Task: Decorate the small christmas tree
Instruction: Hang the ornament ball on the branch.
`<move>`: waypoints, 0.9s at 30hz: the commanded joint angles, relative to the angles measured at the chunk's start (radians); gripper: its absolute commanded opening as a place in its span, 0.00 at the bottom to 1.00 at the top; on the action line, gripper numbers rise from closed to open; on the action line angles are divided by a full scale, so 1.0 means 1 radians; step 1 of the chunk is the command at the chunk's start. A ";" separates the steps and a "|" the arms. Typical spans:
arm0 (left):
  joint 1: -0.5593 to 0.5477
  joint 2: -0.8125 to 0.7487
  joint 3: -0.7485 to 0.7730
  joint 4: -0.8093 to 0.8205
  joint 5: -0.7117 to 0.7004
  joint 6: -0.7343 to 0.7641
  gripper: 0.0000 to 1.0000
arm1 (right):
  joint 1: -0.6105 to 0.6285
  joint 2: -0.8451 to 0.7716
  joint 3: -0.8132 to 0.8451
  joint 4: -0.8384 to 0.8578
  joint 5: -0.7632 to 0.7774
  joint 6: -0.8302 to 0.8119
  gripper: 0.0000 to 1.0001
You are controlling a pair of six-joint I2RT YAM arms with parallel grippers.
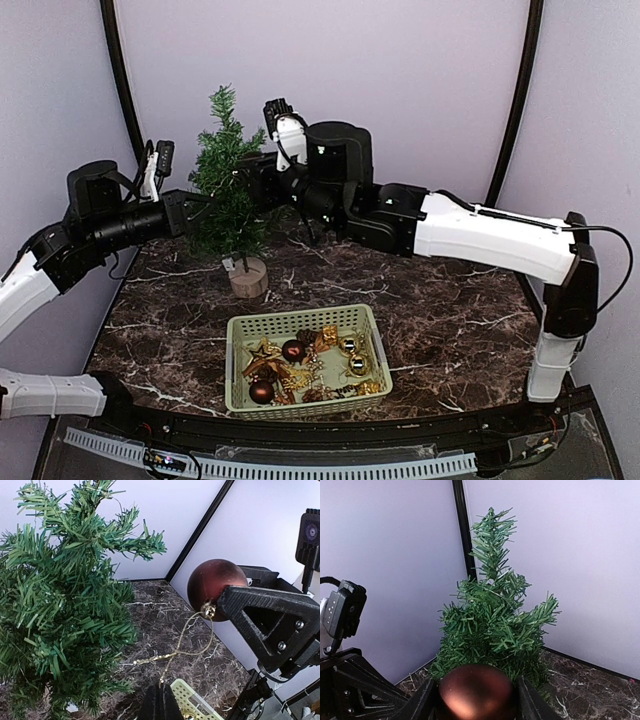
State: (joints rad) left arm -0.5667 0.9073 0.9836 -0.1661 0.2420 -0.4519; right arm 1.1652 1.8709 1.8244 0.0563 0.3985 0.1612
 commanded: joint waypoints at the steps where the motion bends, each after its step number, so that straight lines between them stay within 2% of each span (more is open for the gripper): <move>1: 0.017 0.043 0.068 -0.023 0.007 0.057 0.00 | -0.017 0.026 0.051 0.076 0.023 -0.018 0.43; 10: 0.043 0.102 0.142 -0.012 -0.001 0.099 0.00 | -0.046 0.069 0.110 0.089 0.021 -0.028 0.43; 14: 0.045 0.138 0.177 0.004 0.039 0.111 0.00 | -0.062 0.086 0.128 0.097 0.020 -0.034 0.43; 27: 0.045 0.294 0.350 -0.056 0.037 0.218 0.00 | -0.131 0.096 0.137 0.119 -0.010 -0.014 0.43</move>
State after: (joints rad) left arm -0.5259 1.1866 1.2758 -0.1997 0.2718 -0.2817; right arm 1.0527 1.9545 1.9255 0.1200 0.3977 0.1398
